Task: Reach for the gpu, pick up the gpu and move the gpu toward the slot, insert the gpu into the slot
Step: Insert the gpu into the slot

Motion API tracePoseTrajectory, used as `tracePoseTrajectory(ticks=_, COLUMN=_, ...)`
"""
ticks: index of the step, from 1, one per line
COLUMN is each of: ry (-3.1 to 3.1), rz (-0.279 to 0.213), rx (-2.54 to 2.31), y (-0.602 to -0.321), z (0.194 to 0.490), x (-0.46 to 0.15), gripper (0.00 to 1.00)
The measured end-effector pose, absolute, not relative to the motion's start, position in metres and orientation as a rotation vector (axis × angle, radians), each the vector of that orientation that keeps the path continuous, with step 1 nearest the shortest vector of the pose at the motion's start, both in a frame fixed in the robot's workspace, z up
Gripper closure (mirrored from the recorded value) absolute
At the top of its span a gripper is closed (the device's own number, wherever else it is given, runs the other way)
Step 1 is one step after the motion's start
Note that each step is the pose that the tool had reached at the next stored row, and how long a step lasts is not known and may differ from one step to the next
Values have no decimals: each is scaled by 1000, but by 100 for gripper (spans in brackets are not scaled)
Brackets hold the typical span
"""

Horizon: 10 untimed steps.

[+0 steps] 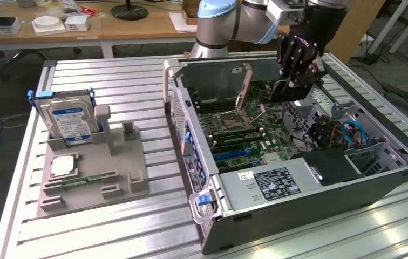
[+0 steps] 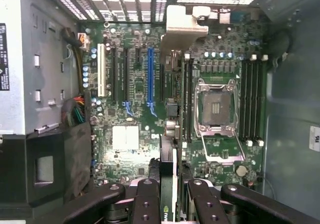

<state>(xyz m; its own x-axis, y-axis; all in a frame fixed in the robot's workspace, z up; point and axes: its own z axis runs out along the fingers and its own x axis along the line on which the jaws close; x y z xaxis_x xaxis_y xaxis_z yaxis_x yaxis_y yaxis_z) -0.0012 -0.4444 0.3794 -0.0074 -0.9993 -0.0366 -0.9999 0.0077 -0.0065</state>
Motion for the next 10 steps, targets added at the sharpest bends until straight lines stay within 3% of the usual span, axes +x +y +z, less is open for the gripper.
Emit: tracePoseTrajectory(ticks=10, ry=2206, rz=33, rx=-2193, y=-446, z=374, x=-15, gripper=74)
